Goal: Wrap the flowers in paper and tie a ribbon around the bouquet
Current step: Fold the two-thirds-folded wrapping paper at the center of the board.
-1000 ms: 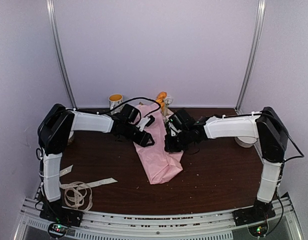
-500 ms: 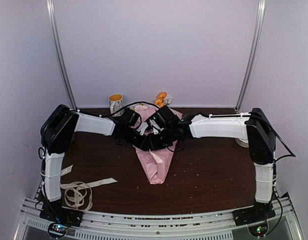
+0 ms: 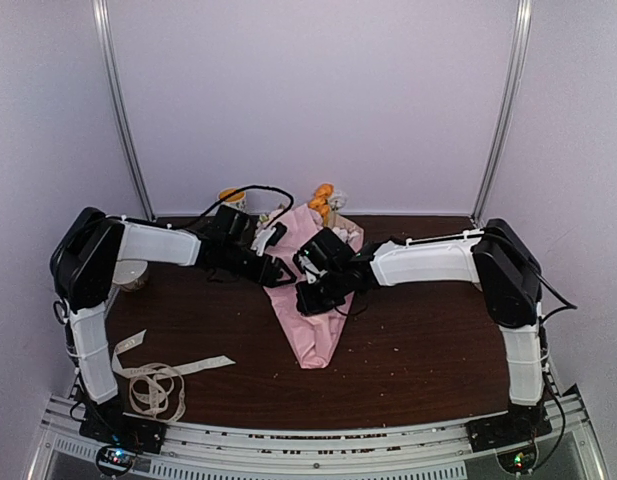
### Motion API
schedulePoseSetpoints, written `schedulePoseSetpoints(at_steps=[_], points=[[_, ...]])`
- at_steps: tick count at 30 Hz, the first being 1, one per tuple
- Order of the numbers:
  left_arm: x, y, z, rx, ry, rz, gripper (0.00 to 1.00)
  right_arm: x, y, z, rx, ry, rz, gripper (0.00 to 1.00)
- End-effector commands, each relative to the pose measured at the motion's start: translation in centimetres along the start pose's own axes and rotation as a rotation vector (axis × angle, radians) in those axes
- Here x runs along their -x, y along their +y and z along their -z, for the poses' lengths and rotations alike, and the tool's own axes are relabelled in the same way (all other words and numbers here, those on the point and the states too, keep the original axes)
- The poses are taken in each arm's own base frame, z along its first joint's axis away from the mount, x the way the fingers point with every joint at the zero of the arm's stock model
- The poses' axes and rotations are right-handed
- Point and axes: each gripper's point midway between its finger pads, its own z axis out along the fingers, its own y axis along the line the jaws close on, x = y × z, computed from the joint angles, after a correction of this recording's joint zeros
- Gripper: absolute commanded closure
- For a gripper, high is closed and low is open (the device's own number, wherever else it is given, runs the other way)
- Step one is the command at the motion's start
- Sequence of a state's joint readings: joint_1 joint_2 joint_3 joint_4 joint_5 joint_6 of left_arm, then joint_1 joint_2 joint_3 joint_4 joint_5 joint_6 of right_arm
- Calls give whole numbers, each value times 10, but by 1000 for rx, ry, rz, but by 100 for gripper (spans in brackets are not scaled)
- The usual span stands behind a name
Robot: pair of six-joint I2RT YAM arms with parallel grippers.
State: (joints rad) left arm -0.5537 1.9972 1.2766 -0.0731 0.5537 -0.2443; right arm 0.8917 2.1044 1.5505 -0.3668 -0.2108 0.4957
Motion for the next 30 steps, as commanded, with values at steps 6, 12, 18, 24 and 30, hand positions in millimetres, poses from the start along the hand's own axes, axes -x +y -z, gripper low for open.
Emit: schedulePoseSetpoints(at_steps=[6,12,18,24,30], points=[[64,-20,55,-76,-223,-100,24,-25,-13,-25,-20,61,53,83],[94,-53,47,-255,-262,-186,14,-26,-12,-28,-18,62,57,80],[91,-64,20,-215,-192,-283,17,-26,-10,-28,-17,72,63,79],[91,-37,-5,-96,-122,-280,26,-24,-9,-24,-18,67,59,78],[73,-38,-23,-110,-22,-301,32,-21,-8,-21,-16,62,59,78]])
